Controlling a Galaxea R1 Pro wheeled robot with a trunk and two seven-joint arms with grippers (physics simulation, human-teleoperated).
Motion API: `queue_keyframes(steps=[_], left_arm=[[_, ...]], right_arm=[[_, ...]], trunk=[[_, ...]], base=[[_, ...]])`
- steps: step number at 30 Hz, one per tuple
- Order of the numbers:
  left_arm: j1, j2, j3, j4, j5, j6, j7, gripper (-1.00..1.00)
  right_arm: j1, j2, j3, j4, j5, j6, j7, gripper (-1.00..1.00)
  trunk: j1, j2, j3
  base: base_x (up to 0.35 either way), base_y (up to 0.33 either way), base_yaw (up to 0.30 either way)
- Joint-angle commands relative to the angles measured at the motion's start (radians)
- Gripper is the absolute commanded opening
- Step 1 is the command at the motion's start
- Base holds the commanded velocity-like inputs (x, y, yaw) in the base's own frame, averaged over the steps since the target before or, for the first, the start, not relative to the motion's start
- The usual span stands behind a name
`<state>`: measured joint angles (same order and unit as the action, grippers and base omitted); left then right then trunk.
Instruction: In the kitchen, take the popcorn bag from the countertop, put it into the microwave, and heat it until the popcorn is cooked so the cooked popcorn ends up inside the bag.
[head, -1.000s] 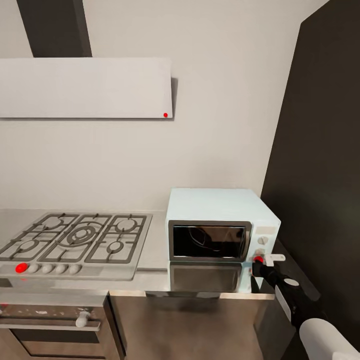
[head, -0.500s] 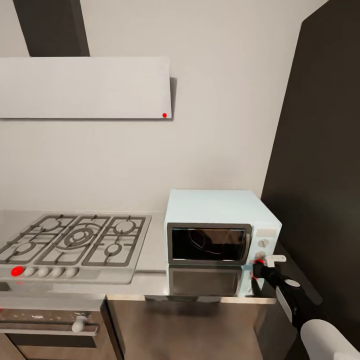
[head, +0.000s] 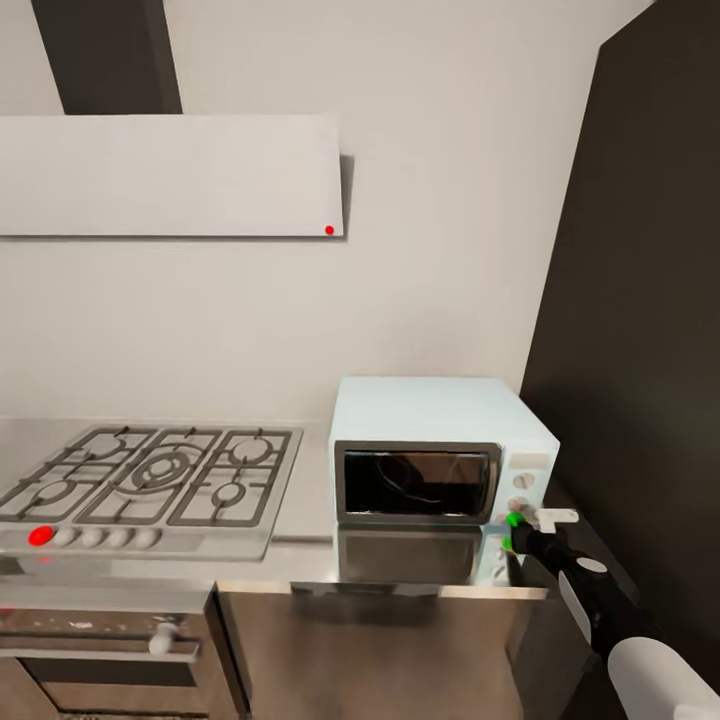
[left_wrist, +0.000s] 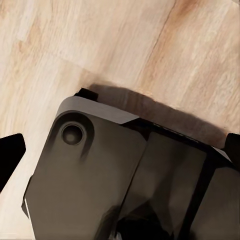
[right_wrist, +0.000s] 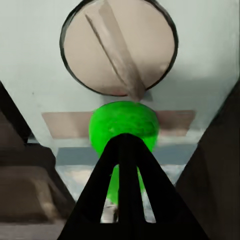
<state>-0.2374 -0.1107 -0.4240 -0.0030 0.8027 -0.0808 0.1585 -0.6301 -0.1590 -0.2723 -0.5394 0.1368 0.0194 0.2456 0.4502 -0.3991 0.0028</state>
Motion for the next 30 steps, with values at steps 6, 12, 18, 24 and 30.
queue_keyframes(steps=[6, 12, 18, 24, 30], left_arm=[[0.001, -0.004, -0.009, 0.0, 0.006, -0.002, 0.004, 1.0], [0.001, -0.006, -0.009, 0.0, -0.004, -0.002, 0.004, 1.0], [0.001, -0.006, -0.01, 0.0, -0.007, -0.002, 0.004, 1.0], [0.001, -0.005, -0.009, 0.0, -0.004, -0.002, 0.003, 1.0], [0.001, -0.003, -0.009, 0.0, -0.002, -0.002, 0.003, 1.0]], right_arm=[[0.0, 0.001, -0.006, -0.013, 0.024, 0.013, 0.018, -1.0], [0.006, 0.008, 0.004, -0.187, 0.03, 0.165, 0.021, -1.0], [0.032, 0.018, 0.004, -0.458, 0.016, 0.501, 0.021, -1.0], [0.076, 0.013, 0.003, 0.048, 0.05, 0.369, 0.012, -1.0], [0.163, 0.013, 0.003, 0.553, 0.155, -0.076, -0.043, -1.0]], trunk=[[0.0, -0.001, 0.0], [0.0, -0.001, 0.0], [0.0, -0.001, 0.0], [0.0, -0.001, 0.0], [0.0, -0.001, 0.0]], base=[[-0.343, 0.0, 0.0], [-0.346, 0.0, 0.0], [-0.346, 0.0, 0.0], [-0.346, 0.0, 0.0], [-0.342, 0.0, 0.0]])
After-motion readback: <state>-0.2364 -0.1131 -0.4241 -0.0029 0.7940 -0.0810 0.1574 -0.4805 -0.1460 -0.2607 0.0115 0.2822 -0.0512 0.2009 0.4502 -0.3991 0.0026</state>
